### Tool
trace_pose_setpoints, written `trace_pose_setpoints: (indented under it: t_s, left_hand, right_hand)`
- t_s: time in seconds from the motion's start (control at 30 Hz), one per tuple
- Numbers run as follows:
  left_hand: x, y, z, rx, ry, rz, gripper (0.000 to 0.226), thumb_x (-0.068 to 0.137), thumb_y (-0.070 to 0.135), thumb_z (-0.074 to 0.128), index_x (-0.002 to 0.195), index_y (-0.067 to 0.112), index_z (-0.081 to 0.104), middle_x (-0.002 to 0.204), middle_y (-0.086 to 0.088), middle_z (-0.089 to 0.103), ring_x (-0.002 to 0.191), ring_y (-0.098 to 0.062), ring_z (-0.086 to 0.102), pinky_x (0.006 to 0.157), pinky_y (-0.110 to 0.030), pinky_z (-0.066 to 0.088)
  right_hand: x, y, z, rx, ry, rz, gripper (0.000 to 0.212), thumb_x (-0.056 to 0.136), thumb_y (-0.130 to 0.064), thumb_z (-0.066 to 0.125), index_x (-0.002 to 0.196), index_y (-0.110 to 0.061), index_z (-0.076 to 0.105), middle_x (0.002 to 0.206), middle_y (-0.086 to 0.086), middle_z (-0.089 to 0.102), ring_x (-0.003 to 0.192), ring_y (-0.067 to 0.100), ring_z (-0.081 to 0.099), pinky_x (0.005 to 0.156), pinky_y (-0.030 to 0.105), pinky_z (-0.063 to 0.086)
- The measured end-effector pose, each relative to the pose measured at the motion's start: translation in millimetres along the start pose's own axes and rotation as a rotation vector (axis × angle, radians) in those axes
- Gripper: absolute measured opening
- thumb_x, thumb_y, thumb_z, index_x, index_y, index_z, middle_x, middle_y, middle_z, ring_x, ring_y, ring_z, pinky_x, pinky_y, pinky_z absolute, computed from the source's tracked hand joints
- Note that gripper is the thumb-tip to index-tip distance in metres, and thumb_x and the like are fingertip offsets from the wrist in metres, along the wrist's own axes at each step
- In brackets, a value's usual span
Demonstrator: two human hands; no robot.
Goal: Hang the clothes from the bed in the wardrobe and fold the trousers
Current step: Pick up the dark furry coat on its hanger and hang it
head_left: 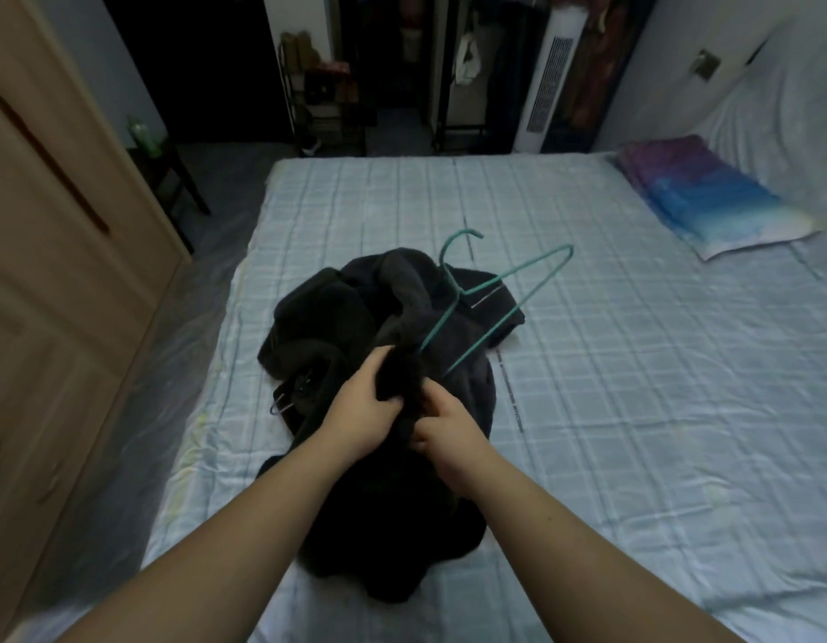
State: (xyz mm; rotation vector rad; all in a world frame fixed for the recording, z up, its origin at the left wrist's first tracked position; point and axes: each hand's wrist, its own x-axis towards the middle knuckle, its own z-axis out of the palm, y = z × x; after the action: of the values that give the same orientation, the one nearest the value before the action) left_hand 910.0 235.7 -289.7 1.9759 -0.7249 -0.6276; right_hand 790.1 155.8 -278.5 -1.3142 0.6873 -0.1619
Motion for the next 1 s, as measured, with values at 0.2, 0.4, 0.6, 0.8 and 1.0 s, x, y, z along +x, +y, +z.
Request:
trace_pose_setpoints:
  t_s: [0.2, 0.4, 0.6, 0.8, 1.0]
  left_hand:
    - [19.8, 52.2, 28.2, 0.036, 0.212, 0.075, 0.044, 0.086, -0.004, 0.061, 0.126, 0.016, 0.063, 0.115, 0.004, 0.068, 0.113, -0.013, 0.061, 0.098, -0.017, 0.040]
    - [49.9, 118.1, 22.3, 0.321, 0.188, 0.148, 0.055, 0.085, -0.009, 0.056, 0.135, 0.013, 0.060, 0.133, -0.005, 0.063, 0.124, -0.013, 0.053, 0.105, -0.016, 0.032]
    - [59.2, 203.3, 15.2, 0.446, 0.219, 0.271, 0.051, 0.087, -0.004, 0.061, 0.135, 0.016, 0.062, 0.134, -0.004, 0.064, 0.129, -0.018, 0.054, 0.111, -0.025, 0.035]
    - [60.6, 283.1, -12.6, 0.472, 0.205, 0.391, 0.043, 0.091, 0.008, 0.066, 0.131, 0.024, 0.065, 0.118, 0.011, 0.067, 0.117, -0.006, 0.059, 0.103, -0.022, 0.041]
    - [47.4, 311.2, -43.9, 0.525, 0.091, 0.414, 0.047, 0.092, 0.003, 0.067, 0.131, 0.031, 0.062, 0.099, 0.035, 0.059, 0.102, 0.011, 0.055, 0.079, 0.005, 0.034]
  right_hand:
    - [0.2, -15.0, -88.9, -0.047, 0.054, -0.024, 0.059, 0.082, 0.019, 0.034, 0.110, -0.022, 0.067, 0.110, 0.001, 0.067, 0.100, 0.009, 0.065, 0.080, 0.029, 0.058]
    - [16.7, -15.5, -191.6, -0.074, 0.187, -0.046, 0.041, 0.086, 0.012, 0.047, 0.102, -0.020, 0.068, 0.105, 0.013, 0.071, 0.094, 0.021, 0.067, 0.072, 0.029, 0.053]
    - [33.2, -25.2, -223.1, -0.063, 0.156, -0.089, 0.046, 0.094, 0.000, 0.056, 0.132, -0.026, 0.055, 0.118, 0.002, 0.065, 0.104, 0.017, 0.065, 0.084, 0.036, 0.058]
    - [53.6, -45.6, -232.0, -0.190, 0.147, -0.172, 0.083, 0.089, -0.020, 0.072, 0.156, -0.029, 0.024, 0.137, -0.007, 0.042, 0.128, 0.017, 0.050, 0.110, 0.045, 0.044]
    - [71.1, -58.3, -237.3, -0.408, 0.228, -0.134, 0.115, 0.077, -0.036, 0.084, 0.161, -0.021, 0.006, 0.164, 0.011, 0.014, 0.147, 0.031, 0.032, 0.119, 0.047, 0.032]
